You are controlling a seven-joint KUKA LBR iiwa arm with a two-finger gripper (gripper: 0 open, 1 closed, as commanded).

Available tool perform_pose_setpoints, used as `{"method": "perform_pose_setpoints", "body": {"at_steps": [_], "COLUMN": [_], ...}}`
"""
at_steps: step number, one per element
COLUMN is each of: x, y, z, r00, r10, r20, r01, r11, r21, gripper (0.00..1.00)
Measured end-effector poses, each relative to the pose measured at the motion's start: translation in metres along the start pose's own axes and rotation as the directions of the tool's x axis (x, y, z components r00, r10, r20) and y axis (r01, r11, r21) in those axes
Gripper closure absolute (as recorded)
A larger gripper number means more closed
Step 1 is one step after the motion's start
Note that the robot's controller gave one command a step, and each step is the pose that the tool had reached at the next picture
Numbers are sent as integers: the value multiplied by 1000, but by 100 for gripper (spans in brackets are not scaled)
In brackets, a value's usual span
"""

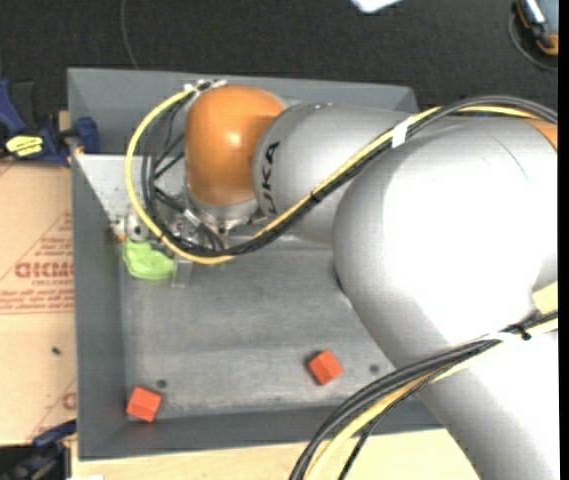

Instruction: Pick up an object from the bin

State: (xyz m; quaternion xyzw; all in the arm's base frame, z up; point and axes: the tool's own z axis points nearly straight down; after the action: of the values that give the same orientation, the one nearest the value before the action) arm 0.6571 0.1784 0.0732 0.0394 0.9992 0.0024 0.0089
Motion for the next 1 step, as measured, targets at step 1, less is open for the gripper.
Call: {"method": "perform_pose_setpoints", "body": {"at_steps": [1], "x": [0], "y": [0], "z": [0], "r00": [1000], "r10": [0], "r20": [0], "r01": [0], "r11": [1000], "r21": [0], "gripper": [100]}}
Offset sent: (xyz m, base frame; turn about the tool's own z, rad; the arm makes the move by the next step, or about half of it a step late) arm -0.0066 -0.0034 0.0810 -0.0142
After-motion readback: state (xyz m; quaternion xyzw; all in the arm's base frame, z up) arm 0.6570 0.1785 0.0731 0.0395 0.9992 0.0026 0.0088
